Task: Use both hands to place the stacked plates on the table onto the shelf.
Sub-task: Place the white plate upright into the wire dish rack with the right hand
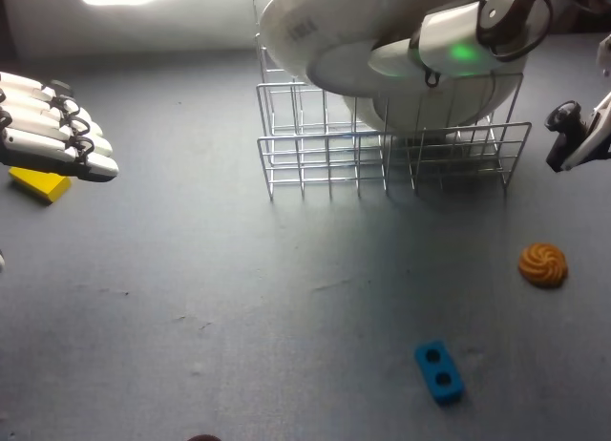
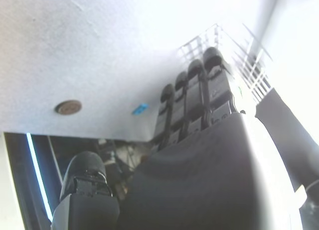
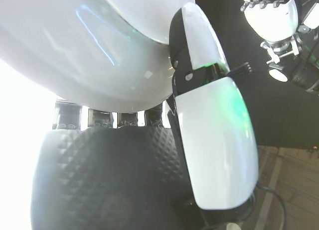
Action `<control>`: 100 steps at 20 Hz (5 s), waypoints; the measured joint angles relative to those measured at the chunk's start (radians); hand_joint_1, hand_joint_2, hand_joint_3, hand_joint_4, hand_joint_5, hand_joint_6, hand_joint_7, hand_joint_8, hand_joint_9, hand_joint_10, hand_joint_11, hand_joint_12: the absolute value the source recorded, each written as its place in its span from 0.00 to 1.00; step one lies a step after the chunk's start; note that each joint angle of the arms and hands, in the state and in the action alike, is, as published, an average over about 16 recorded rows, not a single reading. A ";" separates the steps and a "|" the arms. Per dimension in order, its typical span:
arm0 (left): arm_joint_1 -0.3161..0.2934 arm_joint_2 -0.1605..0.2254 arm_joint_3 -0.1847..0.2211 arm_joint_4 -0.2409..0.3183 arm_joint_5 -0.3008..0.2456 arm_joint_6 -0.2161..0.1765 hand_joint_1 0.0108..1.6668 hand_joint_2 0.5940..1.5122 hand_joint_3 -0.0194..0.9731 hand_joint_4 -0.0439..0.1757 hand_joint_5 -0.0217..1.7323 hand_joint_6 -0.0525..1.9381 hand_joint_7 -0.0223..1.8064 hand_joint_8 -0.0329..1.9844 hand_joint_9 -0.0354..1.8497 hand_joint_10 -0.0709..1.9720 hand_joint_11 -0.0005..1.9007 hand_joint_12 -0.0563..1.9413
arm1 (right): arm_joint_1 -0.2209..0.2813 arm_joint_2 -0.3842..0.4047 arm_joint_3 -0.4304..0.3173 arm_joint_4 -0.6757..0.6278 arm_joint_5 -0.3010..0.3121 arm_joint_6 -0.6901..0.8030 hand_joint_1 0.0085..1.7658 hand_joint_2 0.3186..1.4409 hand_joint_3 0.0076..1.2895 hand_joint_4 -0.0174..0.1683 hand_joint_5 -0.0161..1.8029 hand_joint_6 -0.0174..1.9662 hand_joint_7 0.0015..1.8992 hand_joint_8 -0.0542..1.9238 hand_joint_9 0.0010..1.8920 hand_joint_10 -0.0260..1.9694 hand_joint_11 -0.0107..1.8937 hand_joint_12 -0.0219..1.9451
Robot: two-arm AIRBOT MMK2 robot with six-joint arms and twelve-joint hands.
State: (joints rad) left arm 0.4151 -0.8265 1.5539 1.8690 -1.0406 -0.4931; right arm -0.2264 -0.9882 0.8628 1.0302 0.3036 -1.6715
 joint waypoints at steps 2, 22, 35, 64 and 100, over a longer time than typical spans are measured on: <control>0.000 0.000 0.000 0.000 0.000 0.000 0.00 0.57 0.04 0.20 0.05 0.03 0.06 0.02 0.06 0.04 0.01 0.15 | 0.003 0.004 -0.006 0.001 -0.002 0.000 0.66 0.72 0.00 0.06 0.40 0.55 0.41 0.81 0.38 0.80 0.26 0.89; 0.001 0.000 0.000 0.000 0.000 0.000 0.00 0.57 0.04 0.20 0.05 0.03 0.06 0.02 0.06 0.04 0.01 0.15 | -0.023 0.010 -0.014 0.001 -0.019 -0.004 0.66 0.72 0.00 0.05 0.41 0.54 0.42 0.80 0.39 0.78 0.27 0.88; 0.002 -0.001 0.000 -0.001 0.000 0.000 0.00 0.57 0.04 0.20 0.05 0.03 0.06 0.02 0.06 0.04 0.01 0.12 | -0.052 -0.062 0.063 0.001 -0.018 0.018 0.66 0.72 0.00 0.05 0.41 0.54 0.42 0.78 0.39 0.77 0.27 0.88; 0.007 -0.003 -0.005 0.000 0.001 0.001 0.00 0.57 0.04 0.20 0.05 0.03 0.06 0.02 0.06 0.04 0.01 0.16 | -0.118 -0.140 0.183 0.001 -0.012 0.071 0.68 0.67 0.00 0.05 0.46 0.50 0.48 0.55 0.50 0.64 0.40 0.74; 0.014 -0.005 -0.008 -0.001 0.002 0.001 0.00 0.57 0.04 0.20 0.05 0.03 0.07 0.02 0.08 0.04 0.01 0.16 | -0.171 -0.197 0.254 -0.001 0.015 0.083 0.69 0.67 0.00 0.06 0.42 0.61 0.48 0.54 0.52 0.26 0.38 0.69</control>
State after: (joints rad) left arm 0.4290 -0.8318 1.5458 1.8679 -1.0384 -0.4923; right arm -0.3976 -1.1847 1.1164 1.0294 0.3184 -1.5889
